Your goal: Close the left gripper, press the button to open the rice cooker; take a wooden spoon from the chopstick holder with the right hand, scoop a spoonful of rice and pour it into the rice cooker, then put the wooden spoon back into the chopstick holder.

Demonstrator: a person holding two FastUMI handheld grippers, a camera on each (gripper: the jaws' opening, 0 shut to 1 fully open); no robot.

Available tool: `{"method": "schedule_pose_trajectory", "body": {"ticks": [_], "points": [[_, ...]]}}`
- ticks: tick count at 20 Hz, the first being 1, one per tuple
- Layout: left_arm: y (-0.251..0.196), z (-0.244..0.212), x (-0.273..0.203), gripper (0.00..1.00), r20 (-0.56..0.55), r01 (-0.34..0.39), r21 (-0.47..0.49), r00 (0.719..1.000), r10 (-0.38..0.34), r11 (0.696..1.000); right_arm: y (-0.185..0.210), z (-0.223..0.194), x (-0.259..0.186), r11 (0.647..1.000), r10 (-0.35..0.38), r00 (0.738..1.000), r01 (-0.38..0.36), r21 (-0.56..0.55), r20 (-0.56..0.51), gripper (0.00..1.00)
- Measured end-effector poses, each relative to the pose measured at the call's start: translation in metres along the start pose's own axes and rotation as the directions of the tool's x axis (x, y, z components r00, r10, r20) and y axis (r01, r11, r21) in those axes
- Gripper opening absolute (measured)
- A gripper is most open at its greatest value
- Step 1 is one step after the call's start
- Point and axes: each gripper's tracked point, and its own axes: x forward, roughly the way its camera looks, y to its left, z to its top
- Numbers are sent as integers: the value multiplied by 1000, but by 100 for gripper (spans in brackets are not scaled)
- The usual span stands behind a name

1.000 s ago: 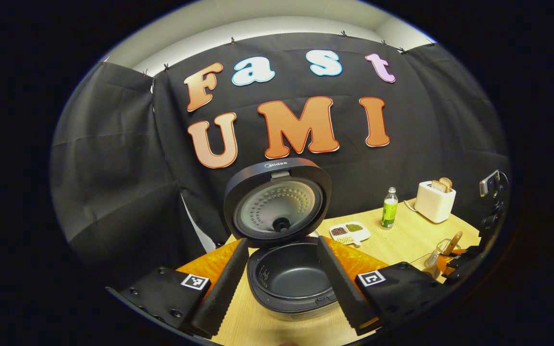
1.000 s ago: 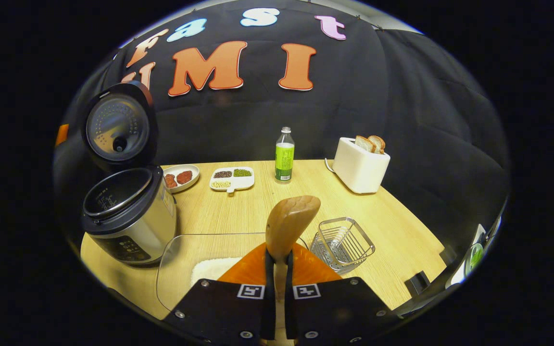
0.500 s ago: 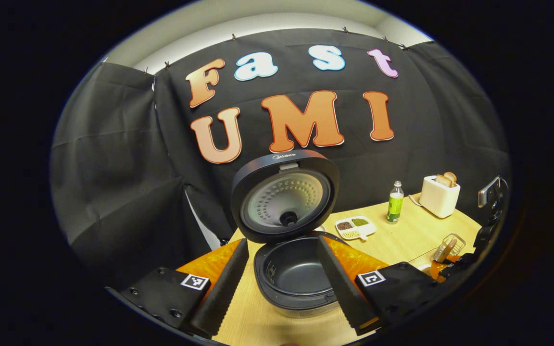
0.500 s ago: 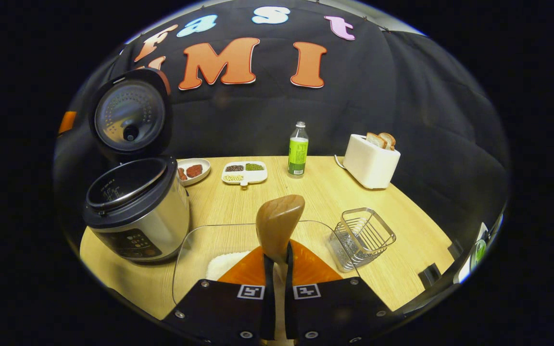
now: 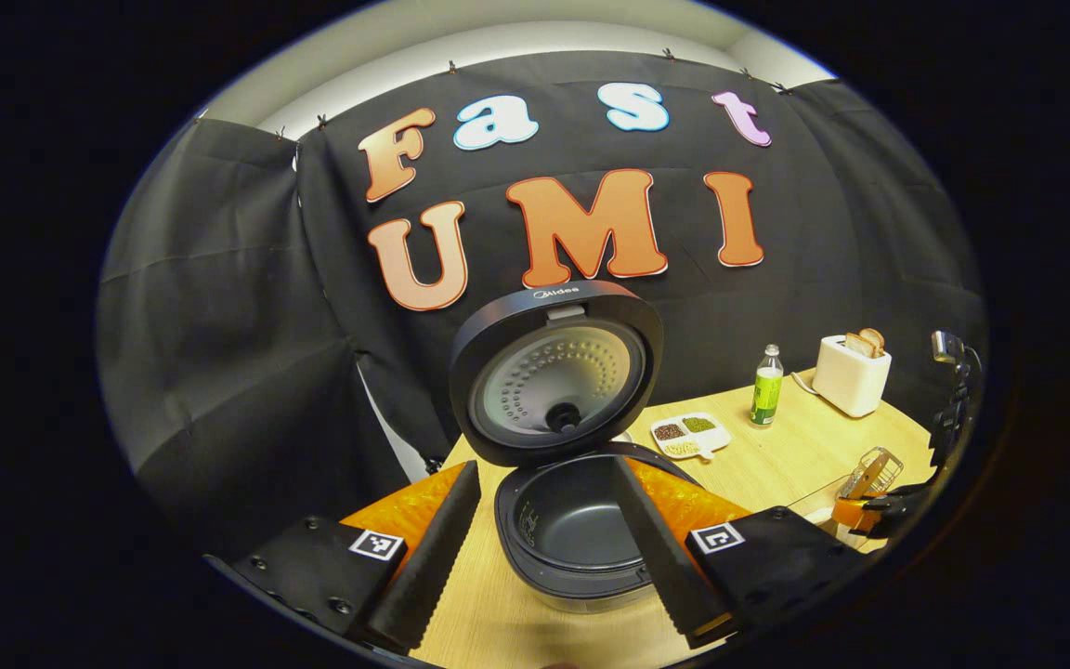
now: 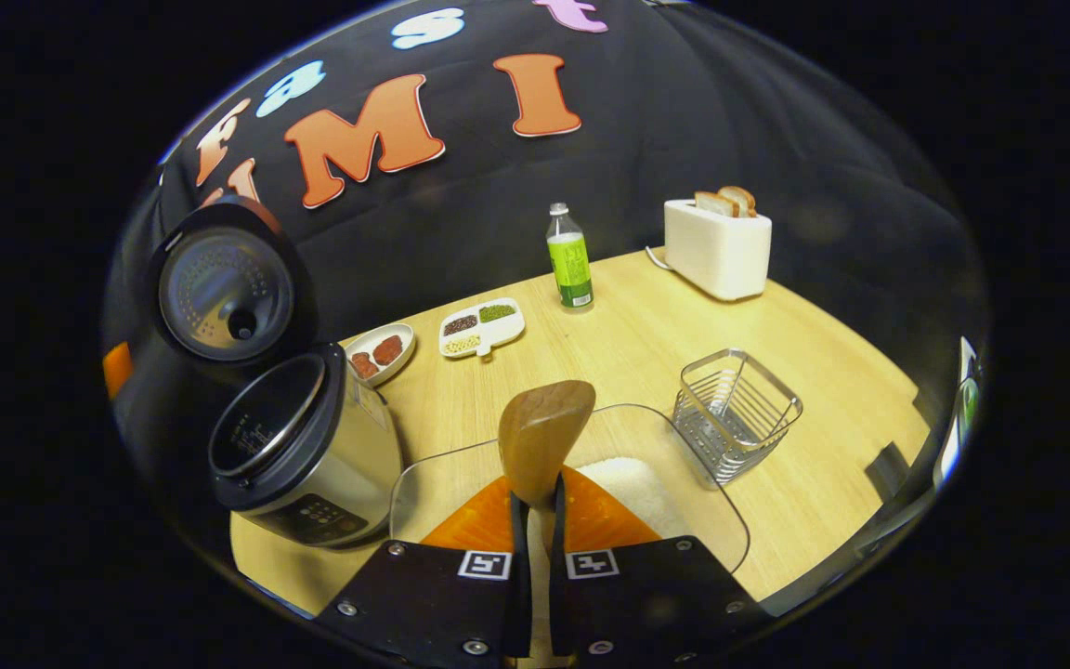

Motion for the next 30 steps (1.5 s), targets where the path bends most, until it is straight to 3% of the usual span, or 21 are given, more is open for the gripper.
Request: {"method": "schedule_pose_trajectory", "body": {"ticks": [3,6,12,16,19,27,30], "points": [[2,1,1,96,-2,-7,3,1000,7,1000,1,-1,3,995,27,998,-22,95,-51,7],[4,1,1,96,-7,-17,4,1000,17,1000,6,-2,2,993,55,996,-47,106,-65,7],[0,2,1,96,-12,-22,9,1000,23,1000,17,-3,7,960,176,976,-141,242,-127,7],[-4,4,1,96,-12,-18,12,1000,18,1000,14,-4,13,915,268,950,-198,352,-162,7],[-6,5,0,96,-14,-17,15,1000,17,1000,9,-6,17,861,337,924,-225,456,-181,7],[-17,12,-3,96,-5,-9,30,1000,9,999,-13,-13,23,785,393,902,-229,576,-178,7],[-20,12,-4,96,-7,-16,30,1000,17,999,-18,-9,18,726,446,881,-256,638,-155,7]]}}
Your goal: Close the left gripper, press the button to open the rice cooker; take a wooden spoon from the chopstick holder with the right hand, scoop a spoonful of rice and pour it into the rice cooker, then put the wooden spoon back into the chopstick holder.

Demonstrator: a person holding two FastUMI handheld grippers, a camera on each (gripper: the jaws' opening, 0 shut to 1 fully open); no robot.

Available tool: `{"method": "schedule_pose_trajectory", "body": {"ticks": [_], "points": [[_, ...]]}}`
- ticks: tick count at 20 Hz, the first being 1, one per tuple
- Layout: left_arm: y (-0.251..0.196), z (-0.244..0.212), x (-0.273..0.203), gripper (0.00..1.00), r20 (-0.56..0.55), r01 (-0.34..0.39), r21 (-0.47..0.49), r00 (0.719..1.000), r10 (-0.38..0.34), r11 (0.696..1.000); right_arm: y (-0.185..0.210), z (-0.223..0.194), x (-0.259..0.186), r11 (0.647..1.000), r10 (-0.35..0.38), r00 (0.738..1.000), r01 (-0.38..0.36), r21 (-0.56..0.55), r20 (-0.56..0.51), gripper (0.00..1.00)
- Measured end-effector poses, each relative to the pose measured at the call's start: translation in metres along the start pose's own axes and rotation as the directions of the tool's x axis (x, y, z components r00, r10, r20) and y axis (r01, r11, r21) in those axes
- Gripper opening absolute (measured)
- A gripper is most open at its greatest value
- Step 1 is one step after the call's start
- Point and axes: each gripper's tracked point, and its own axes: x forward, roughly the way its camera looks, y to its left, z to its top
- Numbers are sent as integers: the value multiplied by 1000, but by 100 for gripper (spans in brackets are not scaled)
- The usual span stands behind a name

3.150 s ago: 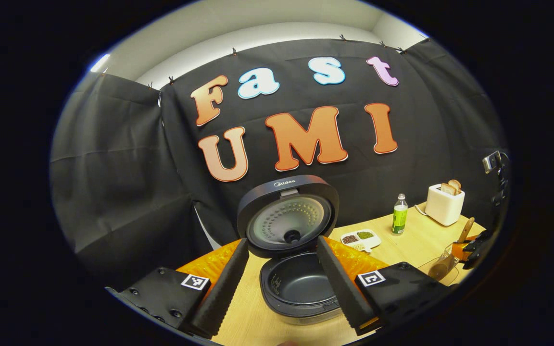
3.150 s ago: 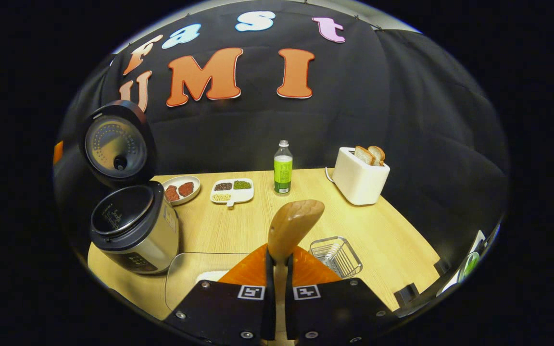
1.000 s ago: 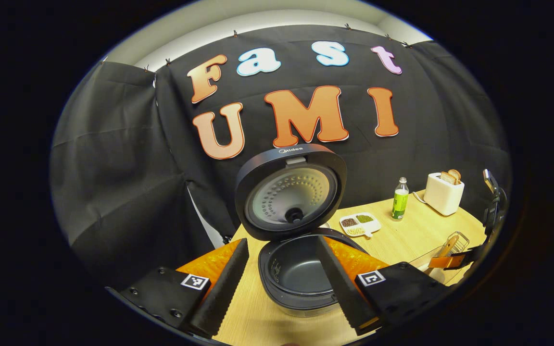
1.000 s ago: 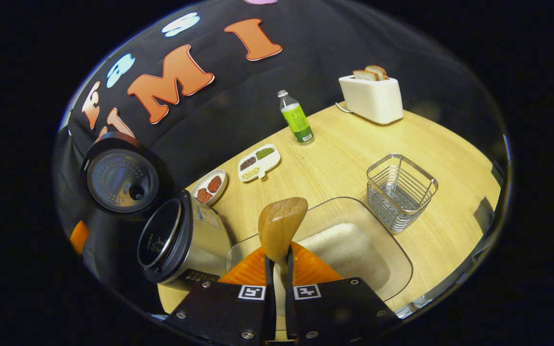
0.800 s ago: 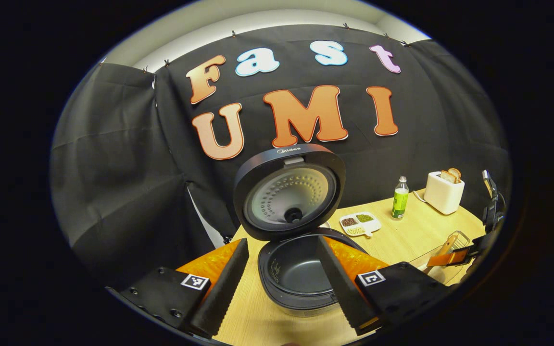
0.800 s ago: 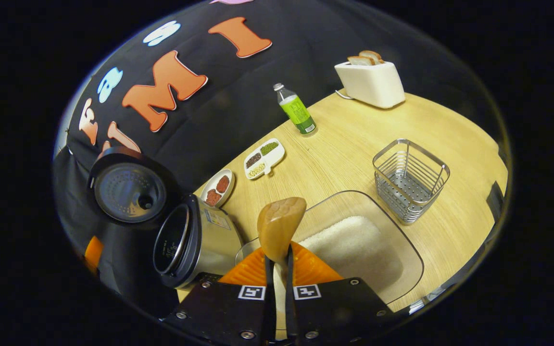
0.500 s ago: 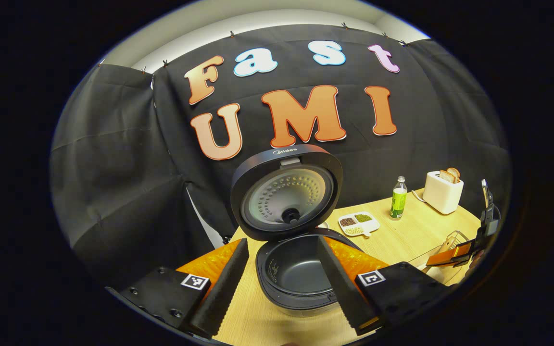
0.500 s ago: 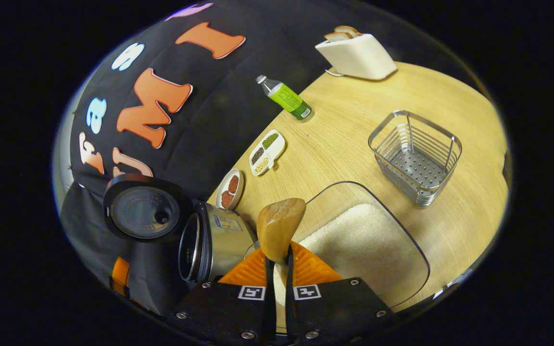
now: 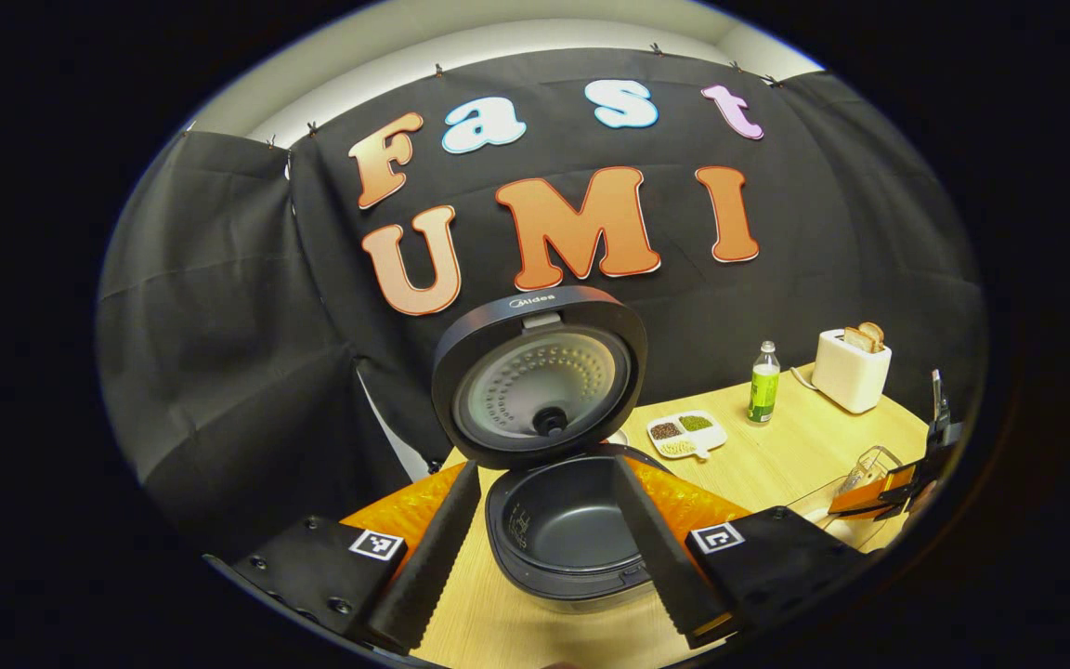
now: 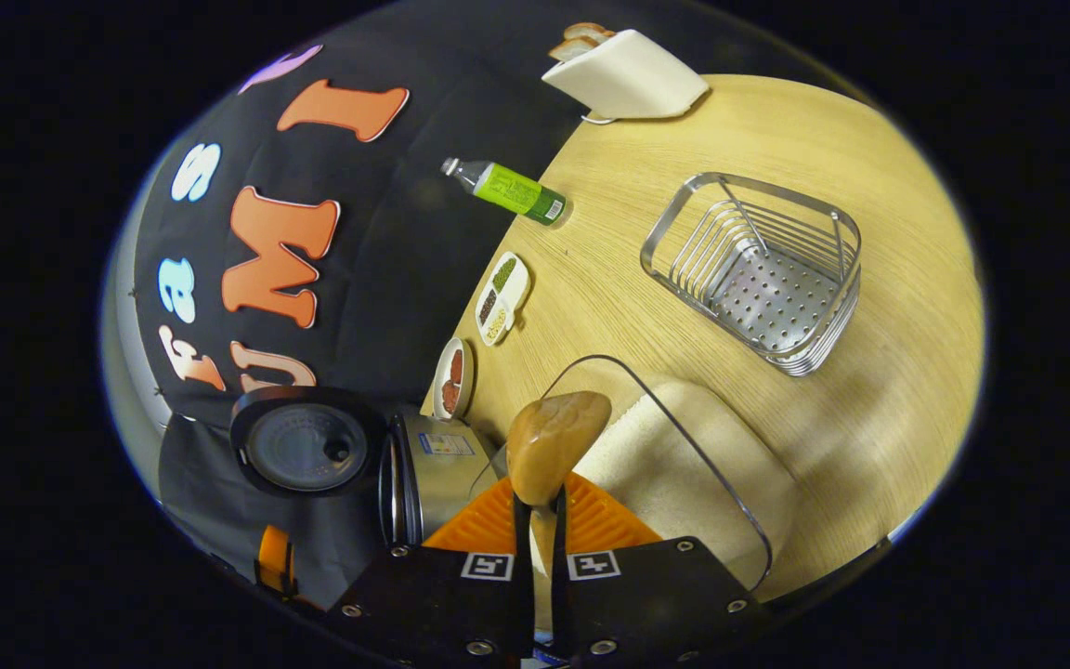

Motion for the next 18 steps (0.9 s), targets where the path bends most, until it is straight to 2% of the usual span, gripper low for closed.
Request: {"method": "schedule_pose_trajectory", "body": {"ticks": [5,9,10,11,12,13,15,16,17,18], "points": [[-7,4,-4,96,5,-8,3,1000,8,1000,3,22,-14,994,78,997,-79,81,19,7],[-12,7,-5,96,11,-19,-6,1000,19,1000,7,44,-31,973,152,988,-156,172,36,7],[-13,9,-5,96,15,-22,-11,1000,22,1000,10,49,-34,963,173,984,-179,202,46,7],[-14,10,-6,88,19,-26,-14,999,26,1000,12,55,-36,956,184,981,-192,223,57,7],[-15,12,-5,88,23,-31,-18,999,31,999,16,59,-39,947,199,978,-209,245,66,7],[-15,14,-5,96,28,-37,-20,999,37,999,20,63,-42,936,213,974,-225,270,71,7],[-15,15,-4,96,33,-50,-28,998,51,998,36,71,-49,903,265,961,-275,329,77,7],[-14,15,-5,88,34,-58,-33,998,59,998,49,72,-52,885,295,952,-303,355,77,7],[-13,17,-6,88,36,-68,-39,997,69,997,60,74,-53,867,325,943,-328,376,73,7],[-10,17,-6,96,39,-78,-43,996,79,996,71,74,-53,854,348,935,-345,390,65,7]]}}
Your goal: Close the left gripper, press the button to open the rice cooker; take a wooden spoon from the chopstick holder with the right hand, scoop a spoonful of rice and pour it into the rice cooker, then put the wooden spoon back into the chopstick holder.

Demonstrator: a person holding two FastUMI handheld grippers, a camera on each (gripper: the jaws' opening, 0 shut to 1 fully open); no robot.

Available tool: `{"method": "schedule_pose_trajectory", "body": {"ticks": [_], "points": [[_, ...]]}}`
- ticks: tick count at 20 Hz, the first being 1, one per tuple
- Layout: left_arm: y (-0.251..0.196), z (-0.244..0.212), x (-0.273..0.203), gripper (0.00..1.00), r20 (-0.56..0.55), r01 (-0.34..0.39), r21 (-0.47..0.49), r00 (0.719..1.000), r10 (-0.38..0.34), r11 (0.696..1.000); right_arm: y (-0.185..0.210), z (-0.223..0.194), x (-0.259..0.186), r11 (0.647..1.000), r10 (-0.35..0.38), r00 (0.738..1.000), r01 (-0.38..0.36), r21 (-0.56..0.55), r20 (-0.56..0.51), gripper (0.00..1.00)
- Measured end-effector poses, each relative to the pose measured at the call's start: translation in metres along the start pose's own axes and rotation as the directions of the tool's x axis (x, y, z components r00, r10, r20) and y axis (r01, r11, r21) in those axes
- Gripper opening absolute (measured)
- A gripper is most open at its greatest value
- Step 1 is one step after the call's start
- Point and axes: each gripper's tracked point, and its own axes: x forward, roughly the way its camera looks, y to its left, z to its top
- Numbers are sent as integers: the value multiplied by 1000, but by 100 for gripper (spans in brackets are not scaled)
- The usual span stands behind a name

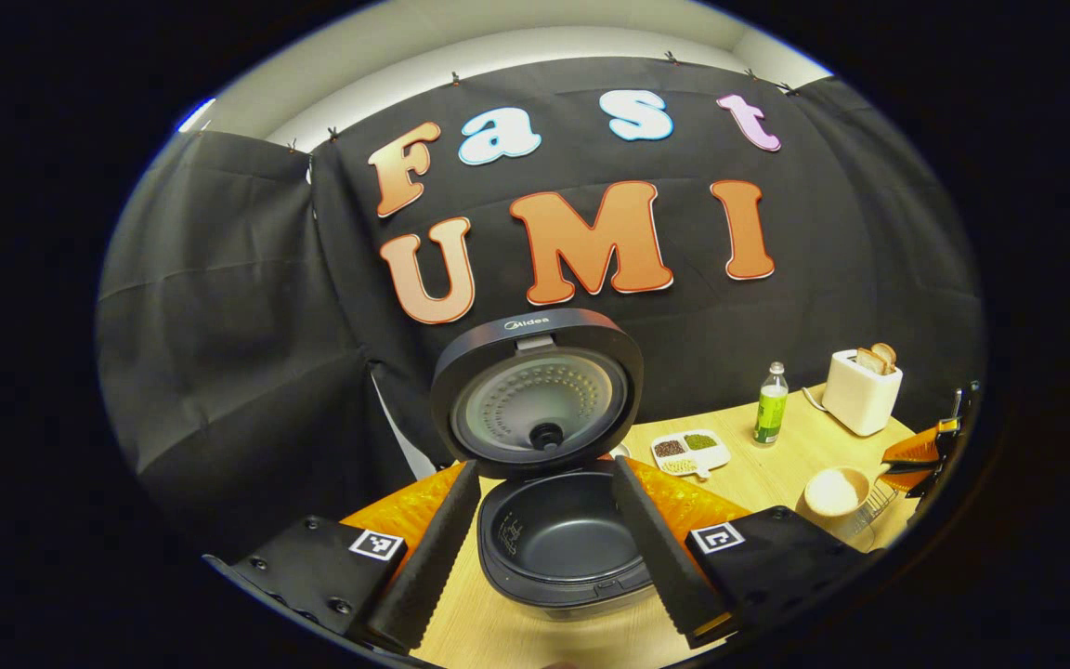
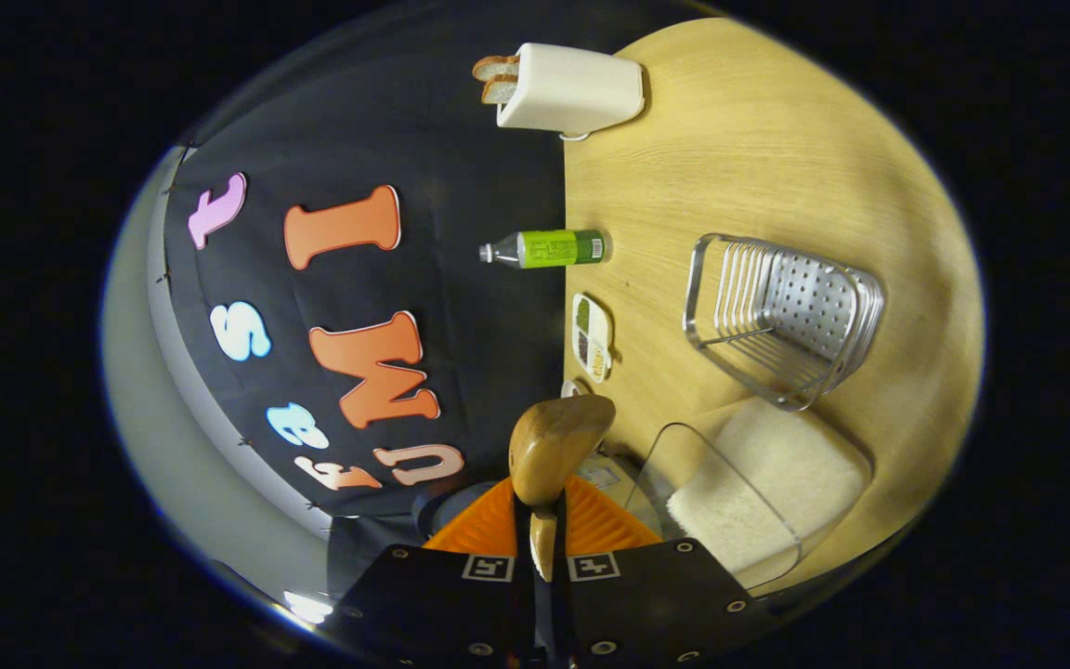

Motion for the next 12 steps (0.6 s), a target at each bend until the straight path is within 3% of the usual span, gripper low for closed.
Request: {"method": "schedule_pose_trajectory", "body": {"ticks": [3,6,7,10,12], "points": [[10,4,-6,96,17,-40,1,999,40,999,21,-16,16,999,32,998,-31,27,-48,12],[23,10,-17,96,51,-80,-1,995,80,997,49,-35,34,997,64,993,-60,43,-103,7],[28,13,-21,88,64,-90,1,994,89,996,59,-42,43,997,74,989,-70,36,-127,7],[40,20,-37,100,116,-121,7,986,120,993,76,-67,68,997,77,979,-80,-5,-188,7],[50,23,-48,96,138,-152,7,979,149,988,89,-79,80,996,78,972,-85,-21,-219,7]]}}
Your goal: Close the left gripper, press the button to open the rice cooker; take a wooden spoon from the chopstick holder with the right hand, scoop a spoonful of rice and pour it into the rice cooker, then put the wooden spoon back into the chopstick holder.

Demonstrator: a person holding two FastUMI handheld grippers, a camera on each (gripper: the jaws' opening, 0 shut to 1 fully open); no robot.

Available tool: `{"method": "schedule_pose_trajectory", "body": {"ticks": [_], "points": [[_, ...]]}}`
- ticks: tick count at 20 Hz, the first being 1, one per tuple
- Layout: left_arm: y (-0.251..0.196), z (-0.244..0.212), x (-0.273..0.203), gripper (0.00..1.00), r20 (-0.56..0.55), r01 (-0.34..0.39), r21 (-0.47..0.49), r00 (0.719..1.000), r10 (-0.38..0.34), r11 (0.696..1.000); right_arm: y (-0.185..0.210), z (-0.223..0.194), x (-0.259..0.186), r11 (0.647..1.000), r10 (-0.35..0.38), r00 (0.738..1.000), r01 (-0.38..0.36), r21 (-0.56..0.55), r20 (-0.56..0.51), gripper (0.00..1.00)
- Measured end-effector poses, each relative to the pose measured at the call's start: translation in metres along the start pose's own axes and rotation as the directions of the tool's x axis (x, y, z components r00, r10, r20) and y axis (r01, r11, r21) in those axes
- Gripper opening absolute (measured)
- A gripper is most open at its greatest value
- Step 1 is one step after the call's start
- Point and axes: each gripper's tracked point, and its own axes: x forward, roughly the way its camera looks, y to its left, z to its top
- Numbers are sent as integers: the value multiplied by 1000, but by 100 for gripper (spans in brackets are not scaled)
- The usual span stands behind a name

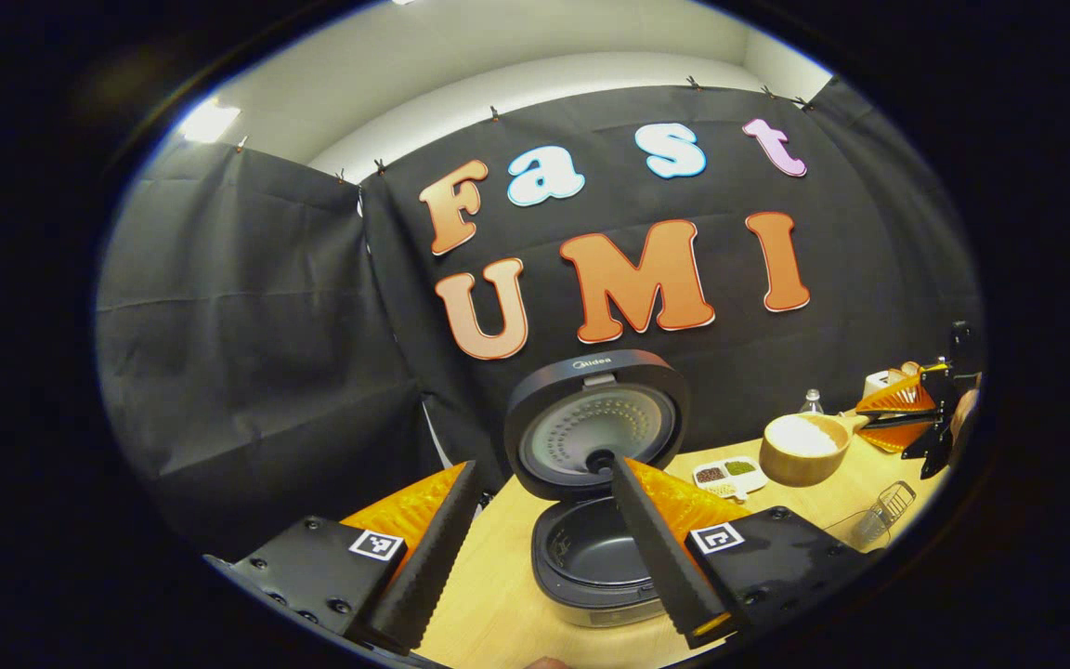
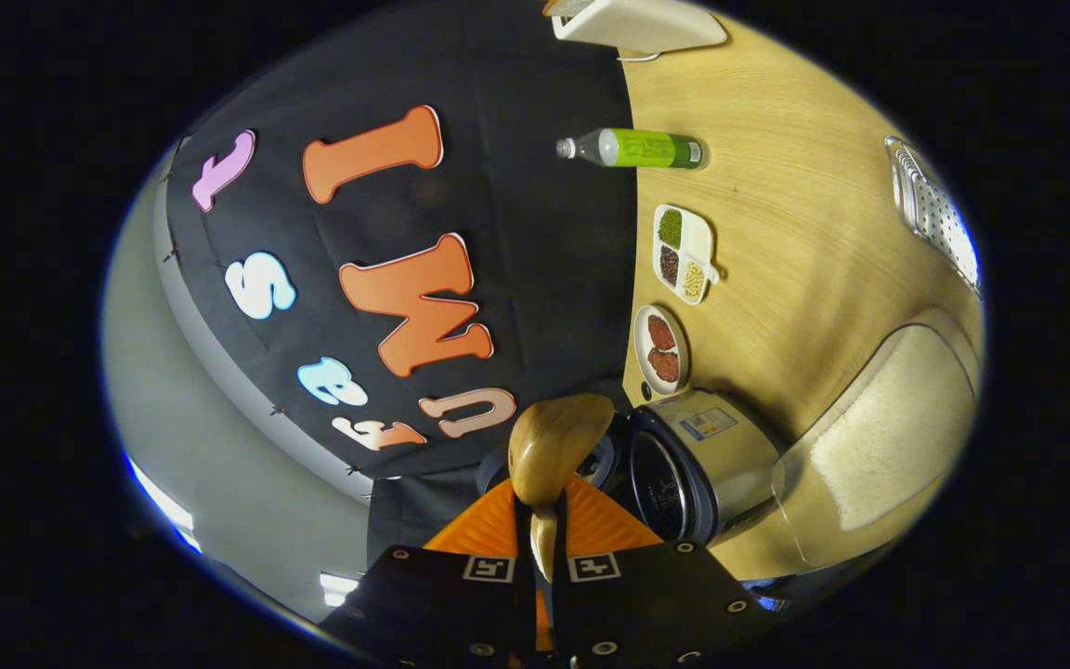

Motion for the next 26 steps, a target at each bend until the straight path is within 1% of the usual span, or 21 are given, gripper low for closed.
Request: {"method": "schedule_pose_trajectory", "body": {"ticks": [2,4,5,8,9,10,11,13,14,17,20,22,26], "points": [[7,-2,-6,92,-1,-24,-10,1000,24,1000,2,-7,15,1000,-11,1000,11,-17,-27,7],[8,-6,-12,87,-10,-36,-23,999,35,999,-4,-11,28,998,-43,998,41,-36,-36,7],[10,-7,-15,88,-13,-41,-28,999,40,999,-7,-13,33,997,-60,997,58,-43,-41,7],[21,-11,-24,88,-18,-67,-31,998,67,997,-6,-21,50,995,-84,995,80,-67,-55,7],[26,-13,-26,97,-23,-79,-34,997,79,996,-5,-23,54,993,-93,994,88,-84,-58,7],[30,-16,-27,100,-28,-89,-39,996,88,995,-4,-28,62,991,-98,993,92,-98,-61,7],[35,-18,-28,97,-35,-98,-44,995,97,994,-2,-31,66,988,-107,992,99,-119,-64,7],[41,-25,-30,98,-52,-112,-49,993,109,993,0,-38,79,979,-121,990,108,-171,-68,7],[44,-28,-33,89,-56,-116,-47,992,114,992,0,-41,86,973,-131,989,115,-198,-68,7],[51,-28,-36,89,-54,-127,-30,991,126,991,-9,-46,106,938,-188,981,164,-305,-51,7],[61,-35,-39,89,-66,-144,-24,988,143,989,-19,-52,124,903,-236,971,204,-377,-39,7],[67,-39,-39,89,-77,-157,-26,985,154,987,-26,-56,137,874,-268,963,231,-428,-28,7],[78,-47,-37,89,-90,-172,-21,981,170,985,-40,-63,152,784,-326,945,276,-557,9,7]]}}
